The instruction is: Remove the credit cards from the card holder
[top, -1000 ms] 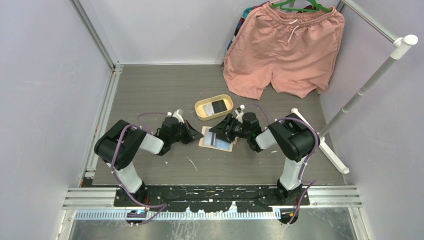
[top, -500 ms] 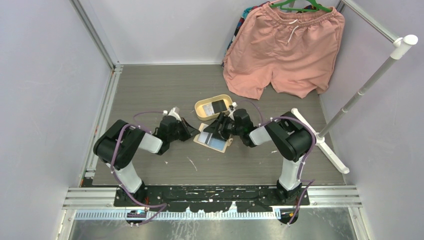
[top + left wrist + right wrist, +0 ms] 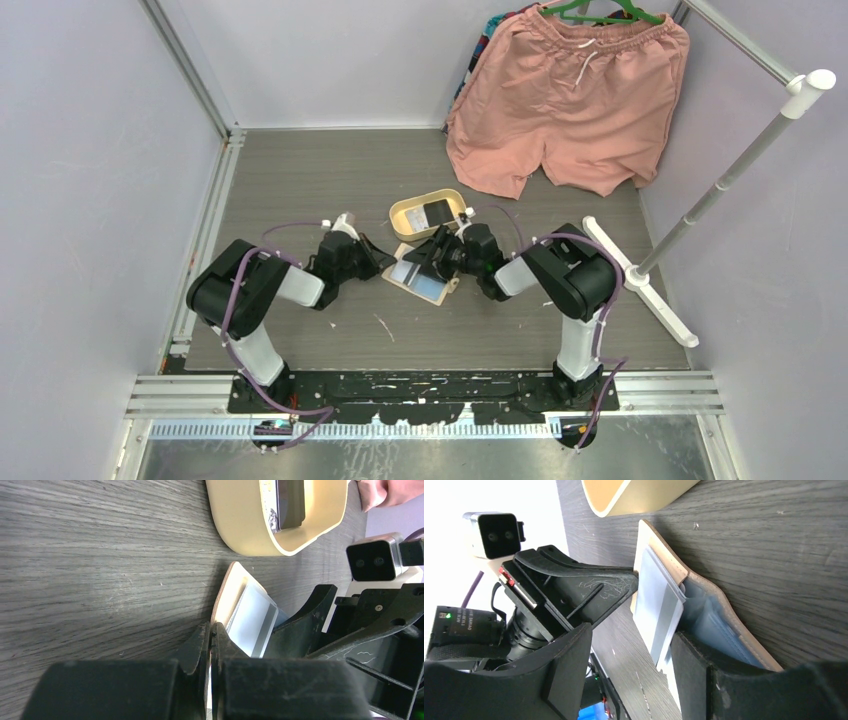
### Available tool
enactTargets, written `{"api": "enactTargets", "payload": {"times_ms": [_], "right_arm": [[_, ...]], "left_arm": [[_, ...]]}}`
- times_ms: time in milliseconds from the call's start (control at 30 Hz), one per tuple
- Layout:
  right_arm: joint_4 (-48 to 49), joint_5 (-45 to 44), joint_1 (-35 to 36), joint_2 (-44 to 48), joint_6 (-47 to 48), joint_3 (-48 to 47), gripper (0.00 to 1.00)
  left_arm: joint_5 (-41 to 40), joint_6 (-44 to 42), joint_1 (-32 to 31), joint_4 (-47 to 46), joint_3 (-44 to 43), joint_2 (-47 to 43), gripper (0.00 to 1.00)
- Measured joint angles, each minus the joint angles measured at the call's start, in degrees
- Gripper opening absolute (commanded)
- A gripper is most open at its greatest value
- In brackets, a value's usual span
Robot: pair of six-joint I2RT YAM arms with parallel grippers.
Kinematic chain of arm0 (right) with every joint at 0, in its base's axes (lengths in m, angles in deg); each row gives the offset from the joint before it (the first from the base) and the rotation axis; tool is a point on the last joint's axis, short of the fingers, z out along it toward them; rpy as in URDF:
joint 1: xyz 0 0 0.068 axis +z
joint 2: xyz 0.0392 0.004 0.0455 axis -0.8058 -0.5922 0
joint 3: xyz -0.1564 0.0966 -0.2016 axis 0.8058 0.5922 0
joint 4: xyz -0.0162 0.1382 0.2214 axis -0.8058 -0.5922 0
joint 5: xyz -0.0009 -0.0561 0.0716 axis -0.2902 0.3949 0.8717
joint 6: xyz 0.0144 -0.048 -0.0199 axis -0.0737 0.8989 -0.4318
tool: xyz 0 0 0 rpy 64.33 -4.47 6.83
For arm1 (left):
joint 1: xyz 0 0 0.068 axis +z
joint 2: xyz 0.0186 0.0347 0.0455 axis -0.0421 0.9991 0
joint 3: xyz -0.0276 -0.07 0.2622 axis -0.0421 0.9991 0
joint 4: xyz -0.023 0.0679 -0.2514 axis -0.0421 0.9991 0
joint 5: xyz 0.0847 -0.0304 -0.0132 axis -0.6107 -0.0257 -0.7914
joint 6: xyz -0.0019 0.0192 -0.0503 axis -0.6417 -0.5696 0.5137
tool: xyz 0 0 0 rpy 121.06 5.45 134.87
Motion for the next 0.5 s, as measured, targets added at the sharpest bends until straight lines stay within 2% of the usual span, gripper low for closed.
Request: {"api": "enactTargets", "payload": {"times_ms": [300, 433, 500], "right_arm": [[13.66, -0.61, 0.48, -4.15, -5.86, 2.12, 0.64], [14.36, -0.42, 1.16, -4.20, -6.21, 1.99, 0.64], [11.50, -0.63, 1.77, -4.04, -5.29, 1.38, 0.65]], "left_arm": [[-2.36, -0.22, 0.13, -0.83, 0.22, 0.00, 0.00], [-2.99, -0.24, 0.24, -0.98, 0.24, 0.02, 0.00], [-3.04, -0.26, 0.24, -0.98, 0.24, 0.02, 0.00]]}}
